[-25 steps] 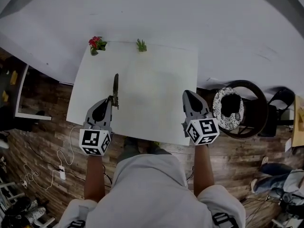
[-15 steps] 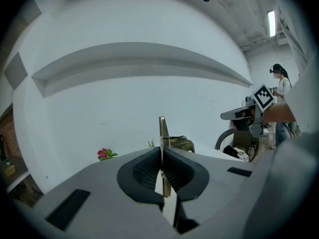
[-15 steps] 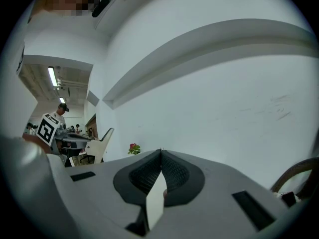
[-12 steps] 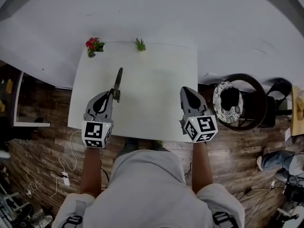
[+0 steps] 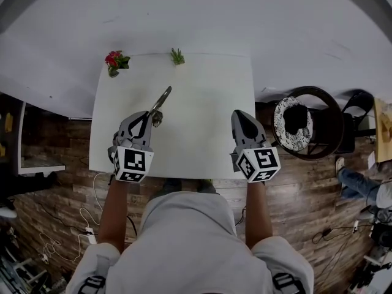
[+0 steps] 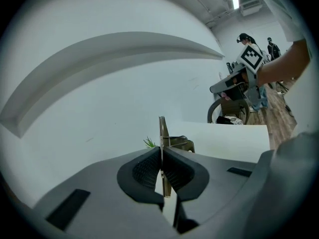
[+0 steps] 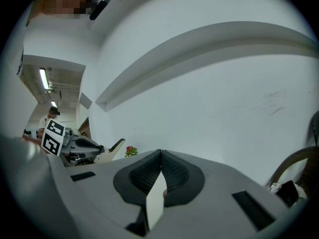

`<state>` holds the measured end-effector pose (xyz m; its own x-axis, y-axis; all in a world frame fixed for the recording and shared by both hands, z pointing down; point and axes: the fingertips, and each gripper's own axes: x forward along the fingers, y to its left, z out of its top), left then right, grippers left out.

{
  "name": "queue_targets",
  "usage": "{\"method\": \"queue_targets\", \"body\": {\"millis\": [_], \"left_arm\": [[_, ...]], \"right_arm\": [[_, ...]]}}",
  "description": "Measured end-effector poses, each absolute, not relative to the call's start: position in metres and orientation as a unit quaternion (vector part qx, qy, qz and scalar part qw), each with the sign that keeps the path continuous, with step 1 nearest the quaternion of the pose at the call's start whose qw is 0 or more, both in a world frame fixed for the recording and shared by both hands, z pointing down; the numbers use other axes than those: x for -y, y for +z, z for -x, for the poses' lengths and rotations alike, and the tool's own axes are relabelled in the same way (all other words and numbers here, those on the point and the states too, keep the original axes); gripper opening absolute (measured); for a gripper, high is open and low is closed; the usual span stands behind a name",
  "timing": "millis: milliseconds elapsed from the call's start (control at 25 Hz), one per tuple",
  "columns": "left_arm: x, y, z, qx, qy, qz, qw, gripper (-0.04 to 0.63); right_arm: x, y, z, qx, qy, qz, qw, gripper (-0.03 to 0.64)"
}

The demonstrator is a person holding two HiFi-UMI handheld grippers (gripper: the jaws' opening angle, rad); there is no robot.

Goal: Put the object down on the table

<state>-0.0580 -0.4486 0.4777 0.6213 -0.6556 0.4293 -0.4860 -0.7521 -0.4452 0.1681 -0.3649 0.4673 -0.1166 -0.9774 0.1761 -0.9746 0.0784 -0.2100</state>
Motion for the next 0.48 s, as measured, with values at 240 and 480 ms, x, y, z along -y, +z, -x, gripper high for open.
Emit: {"method": "queue_targets", "body": {"millis": [240,480], "left_arm": [[0.454,0.5,0.042,-0.27,-0.337,0.881,0.193,0.021],[0.467,0.533,0.032,-0.236,-0.388,0.858,0.239,0.021]], "right_arm": [[0.37,0.469,-0.168,-0.728,-0.141,0.671,0.005,0.009],[0.373,0.472,-0.168,-0.723,-0.147,0.675,0.003,0.009]]}}
